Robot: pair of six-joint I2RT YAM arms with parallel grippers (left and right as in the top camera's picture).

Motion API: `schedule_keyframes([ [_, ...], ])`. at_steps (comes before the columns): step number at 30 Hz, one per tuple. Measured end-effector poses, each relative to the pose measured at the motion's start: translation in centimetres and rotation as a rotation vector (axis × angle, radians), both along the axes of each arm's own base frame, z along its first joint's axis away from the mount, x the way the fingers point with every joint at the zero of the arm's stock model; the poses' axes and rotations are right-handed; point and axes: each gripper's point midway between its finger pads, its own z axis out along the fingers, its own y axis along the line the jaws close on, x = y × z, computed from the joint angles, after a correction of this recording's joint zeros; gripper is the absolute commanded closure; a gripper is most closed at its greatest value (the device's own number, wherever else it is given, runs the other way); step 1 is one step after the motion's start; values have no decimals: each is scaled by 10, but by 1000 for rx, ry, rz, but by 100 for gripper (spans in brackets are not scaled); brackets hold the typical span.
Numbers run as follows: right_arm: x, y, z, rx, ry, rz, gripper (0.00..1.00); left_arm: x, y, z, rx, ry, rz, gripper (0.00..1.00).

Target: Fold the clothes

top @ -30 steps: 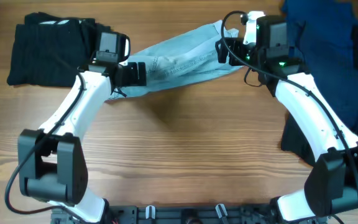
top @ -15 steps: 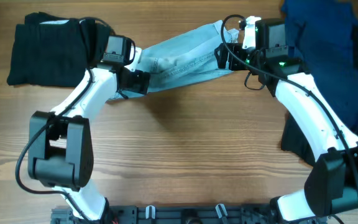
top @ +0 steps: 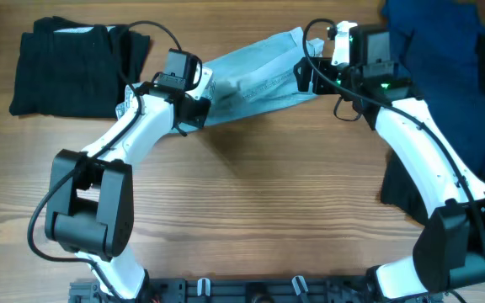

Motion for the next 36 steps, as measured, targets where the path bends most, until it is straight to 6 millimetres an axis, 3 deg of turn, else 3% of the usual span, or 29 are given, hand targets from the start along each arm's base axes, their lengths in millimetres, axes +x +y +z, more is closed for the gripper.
schedule_keyframes([
  [9,0,0,0,0,0,0,0,17,7,15,26,-67,46,96],
  [16,0,0,0,0,0,0,0,15,8,23,32,-74,45,96],
  [21,-1,0,-1,-1,3,0,0,44,7,43,28,-215,62,96],
  [23,-2,0,-2,-2,10,0,0,65,6,61,14,-326,79,96],
  [26,-3,-1,-3,-3,15,0,0,81,6,78,-2,-417,93,96],
  [28,-3,-1,-3,-3,18,0,0,88,8,86,-11,-457,105,85],
  [31,-3,-1,-3,-3,19,0,0,93,19,89,-5,-474,120,24],
  [33,-3,-1,-3,-3,19,0,0,97,32,90,-3,-483,150,13],
  [36,-3,-1,-3,-3,19,0,0,103,55,85,4,-483,203,12],
])
